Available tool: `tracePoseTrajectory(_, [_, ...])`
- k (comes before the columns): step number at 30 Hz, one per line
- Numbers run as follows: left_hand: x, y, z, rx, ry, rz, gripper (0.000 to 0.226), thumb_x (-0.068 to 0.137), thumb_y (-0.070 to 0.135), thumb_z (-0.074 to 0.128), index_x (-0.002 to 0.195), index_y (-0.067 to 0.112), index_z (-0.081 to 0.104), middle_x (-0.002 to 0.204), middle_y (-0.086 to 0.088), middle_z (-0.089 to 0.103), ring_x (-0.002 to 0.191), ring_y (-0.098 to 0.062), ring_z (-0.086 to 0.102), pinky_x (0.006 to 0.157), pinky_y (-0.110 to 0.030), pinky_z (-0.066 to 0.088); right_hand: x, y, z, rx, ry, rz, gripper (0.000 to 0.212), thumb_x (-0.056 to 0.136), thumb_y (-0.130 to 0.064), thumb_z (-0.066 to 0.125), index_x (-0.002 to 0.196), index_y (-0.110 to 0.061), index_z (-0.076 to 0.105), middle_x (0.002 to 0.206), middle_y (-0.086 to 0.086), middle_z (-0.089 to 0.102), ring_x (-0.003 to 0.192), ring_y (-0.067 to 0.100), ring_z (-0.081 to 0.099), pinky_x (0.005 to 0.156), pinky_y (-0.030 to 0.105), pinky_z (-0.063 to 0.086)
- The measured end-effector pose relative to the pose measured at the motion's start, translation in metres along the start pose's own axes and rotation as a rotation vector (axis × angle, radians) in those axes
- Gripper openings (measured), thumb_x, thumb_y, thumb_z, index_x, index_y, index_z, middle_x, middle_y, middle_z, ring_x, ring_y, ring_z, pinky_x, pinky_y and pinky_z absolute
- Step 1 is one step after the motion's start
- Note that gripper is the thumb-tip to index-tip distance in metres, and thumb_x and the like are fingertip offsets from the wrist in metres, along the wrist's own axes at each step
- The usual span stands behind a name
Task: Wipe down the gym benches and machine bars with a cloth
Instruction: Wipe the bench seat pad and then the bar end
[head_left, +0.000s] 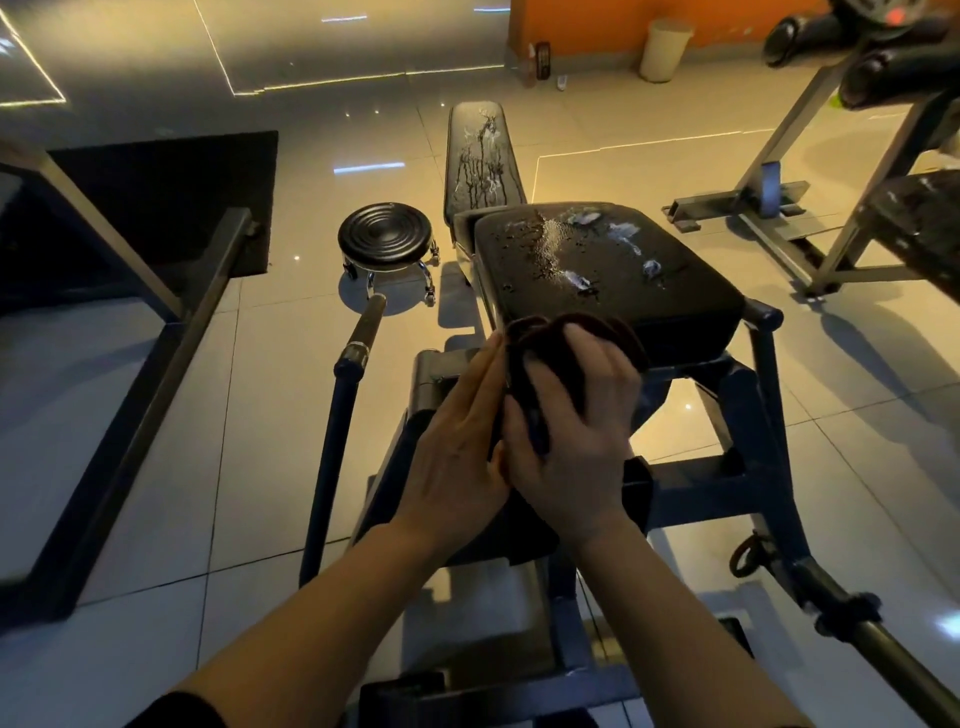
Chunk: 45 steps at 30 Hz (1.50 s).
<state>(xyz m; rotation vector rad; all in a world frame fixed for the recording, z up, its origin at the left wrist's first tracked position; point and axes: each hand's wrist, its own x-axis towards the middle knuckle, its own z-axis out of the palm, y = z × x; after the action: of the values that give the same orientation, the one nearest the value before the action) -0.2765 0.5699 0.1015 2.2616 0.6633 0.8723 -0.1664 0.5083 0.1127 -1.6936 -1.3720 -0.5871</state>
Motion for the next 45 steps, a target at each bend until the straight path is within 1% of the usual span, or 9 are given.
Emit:
tracePoseTrajectory(3, [-0.003,0.0,0.002,0.057,-0.002,-0.001,0.09,0.079,-0.005,0.064,0.153,0.017,0.017,0.161,0.002,0.012,0.136,0.016,0.009,0.101,-0.026,0.041,-0.005,0.024,0.0,-0.053,-0.07,-0.126,0.032,0.099,-0.022,0.047,0.105,-0.001,0.071,0.137,0.013,0.041,0.121,0.035,0.039,0.101,0.045,0.042])
tracePoseTrajectory(9, [0.002,0.003,0.007,0.091,-0.012,0.039,0.099,0.077,-0.004,0.067,0.153,0.026,0.01,0.162,0.003,0.006,0.141,0.001,0.013,0.102,-0.034,0.045,-0.002,0.02,0.002,-0.08,0.108,0.265,0.023,0.081,-0.004,0.062,0.105,-0.004,0.062,0.129,0.011,0.04,0.118,0.036,0.041,0.1,0.043,0.039])
tracePoseTrajectory(14, [-0.001,0.001,0.012,0.108,0.019,0.025,0.097,0.076,-0.005,0.066,0.152,0.022,0.012,0.16,0.004,0.006,0.142,0.01,0.001,0.108,-0.021,0.033,0.0,0.034,0.001,-0.105,-0.071,-0.031,0.026,0.084,-0.021,0.058,0.109,-0.014,0.052,0.122,0.01,0.039,0.109,0.032,0.041,0.092,0.031,0.035])
tracePoseTrajectory(18, [-0.001,0.004,0.011,0.18,0.01,0.045,0.101,0.073,-0.006,0.071,0.151,0.021,0.014,0.16,0.003,0.006,0.142,0.009,-0.004,0.103,-0.036,0.038,-0.009,0.043,-0.01,-0.068,0.114,0.427,0.022,0.084,-0.01,0.057,0.105,-0.005,0.062,0.119,0.006,0.038,0.108,0.028,0.04,0.087,0.029,0.037])
tracePoseTrajectory(24, [-0.004,0.002,0.014,0.177,0.071,0.021,0.093,0.076,0.0,0.066,0.151,0.015,0.013,0.16,-0.005,0.01,0.147,-0.017,0.017,0.107,-0.049,0.041,-0.002,0.033,0.004,-0.023,-0.169,-0.111,0.035,0.081,-0.023,0.064,0.111,-0.018,0.047,0.122,0.008,0.037,0.109,0.029,0.039,0.08,0.029,0.042])
tracePoseTrajectory(29, [-0.002,0.001,0.009,0.247,0.018,0.071,0.102,0.072,-0.005,0.072,0.152,0.019,0.013,0.16,-0.001,0.008,0.147,-0.018,0.016,0.105,-0.042,0.043,-0.002,0.046,-0.009,-0.045,0.244,0.502,0.02,0.086,-0.004,0.059,0.105,-0.01,0.056,0.119,0.013,0.047,0.108,0.028,0.042,0.089,0.035,0.039])
tracePoseTrajectory(34, [-0.001,0.005,0.016,0.183,0.043,0.034,0.093,0.076,-0.003,0.066,0.151,0.015,0.014,0.159,-0.007,0.013,0.148,-0.012,0.009,0.117,-0.036,0.028,0.001,0.037,-0.004,0.01,-0.15,-0.149,0.024,0.087,-0.022,0.054,0.11,-0.014,0.051,0.123,0.01,0.039,0.112,0.031,0.04,0.096,0.026,0.03])
tracePoseTrajectory(39, [0.005,0.01,0.012,0.256,0.029,0.069,0.098,0.072,-0.006,0.072,0.15,0.012,0.017,0.159,-0.003,0.012,0.145,-0.025,0.022,0.104,-0.054,0.043,0.008,0.052,-0.014,-0.009,0.26,0.473,0.021,0.085,-0.003,0.06,0.104,-0.01,0.056,0.121,0.005,0.042,0.11,0.023,0.041,0.091,0.036,0.041])
tracePoseTrajectory(45, [0.011,0.025,0.023,0.323,0.044,0.09,0.085,0.078,0.005,0.067,0.149,0.01,0.02,0.157,-0.007,0.015,0.146,-0.027,0.017,0.112,-0.054,0.031,0.008,0.049,-0.017,0.037,-0.115,0.019,0.021,0.084,-0.016,0.058,0.104,-0.008,0.06,0.118,0.014,0.051,0.107,0.032,0.047,0.095,0.02,0.03])
